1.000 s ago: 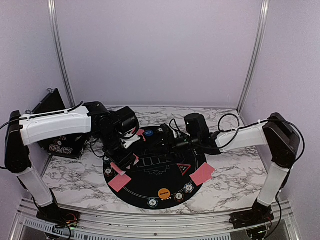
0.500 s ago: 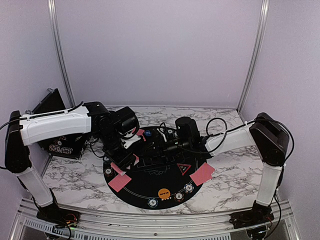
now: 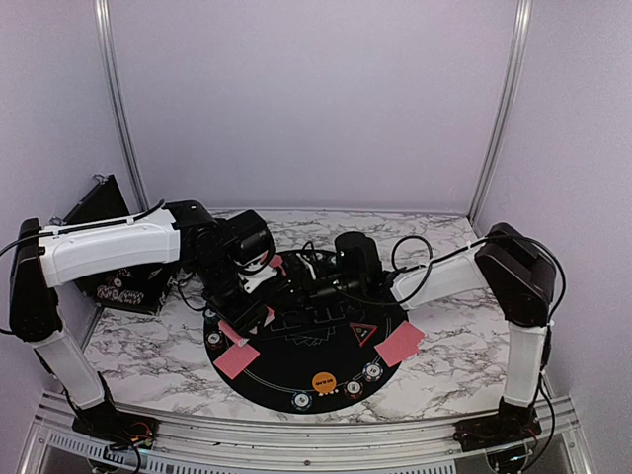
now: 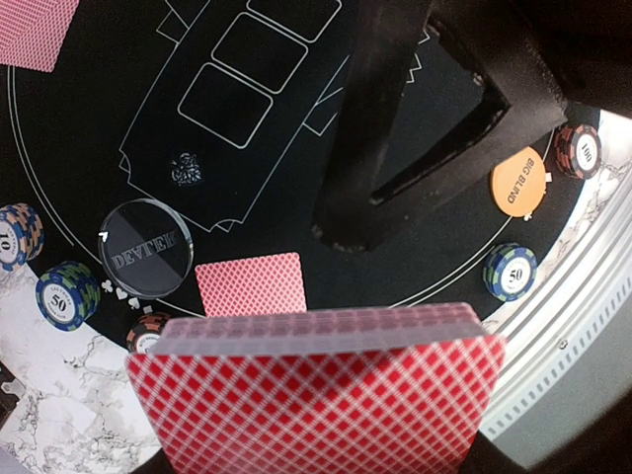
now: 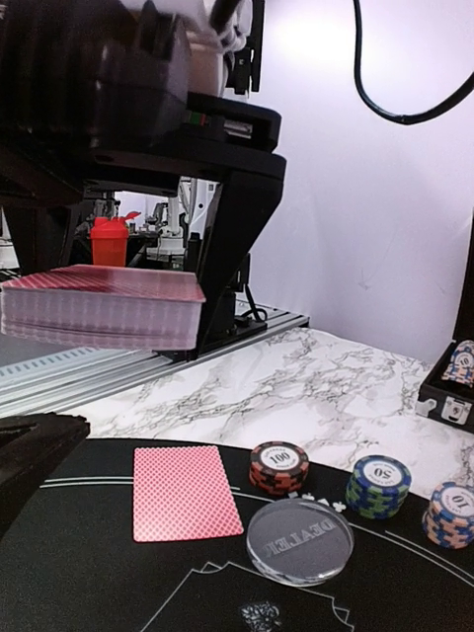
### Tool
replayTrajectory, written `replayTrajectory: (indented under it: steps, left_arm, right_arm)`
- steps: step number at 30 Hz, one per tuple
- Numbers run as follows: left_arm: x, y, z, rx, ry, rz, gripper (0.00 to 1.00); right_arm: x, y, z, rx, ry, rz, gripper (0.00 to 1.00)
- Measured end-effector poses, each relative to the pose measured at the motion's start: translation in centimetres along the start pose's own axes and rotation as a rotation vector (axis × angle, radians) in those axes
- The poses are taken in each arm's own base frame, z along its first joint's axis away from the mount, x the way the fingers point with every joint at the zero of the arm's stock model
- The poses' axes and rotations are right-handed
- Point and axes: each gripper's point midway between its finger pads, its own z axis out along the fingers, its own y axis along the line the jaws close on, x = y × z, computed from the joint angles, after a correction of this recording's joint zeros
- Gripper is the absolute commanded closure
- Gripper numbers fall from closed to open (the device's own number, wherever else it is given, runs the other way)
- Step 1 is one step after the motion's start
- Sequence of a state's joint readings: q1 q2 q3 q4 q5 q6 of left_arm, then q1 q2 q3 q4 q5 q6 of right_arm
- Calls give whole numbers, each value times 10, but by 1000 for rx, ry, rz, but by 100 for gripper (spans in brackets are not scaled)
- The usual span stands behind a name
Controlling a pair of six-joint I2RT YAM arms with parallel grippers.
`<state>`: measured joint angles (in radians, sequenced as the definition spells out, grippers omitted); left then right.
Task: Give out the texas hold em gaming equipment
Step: Pick up the poker card from the face-down deck piles.
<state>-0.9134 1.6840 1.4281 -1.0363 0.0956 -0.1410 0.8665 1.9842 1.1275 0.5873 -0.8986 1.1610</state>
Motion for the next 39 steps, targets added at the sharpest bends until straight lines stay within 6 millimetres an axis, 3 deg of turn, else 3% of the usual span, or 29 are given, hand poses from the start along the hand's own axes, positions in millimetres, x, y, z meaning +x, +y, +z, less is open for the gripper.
replayTrajectory:
  steps: [11,28,39]
  left_arm:
    - [0,1,-1,-9,-3,0,42]
    - [-1,3,-4,-16,-13,0,42]
    - [-1,3,-4,-16,-14,-1,42]
  right_arm:
    - [8,-4,21,-14,36,11,33]
    - [6,-19,22,62,36,-17,35]
    - [-4,-21,13,82,3,-33,36]
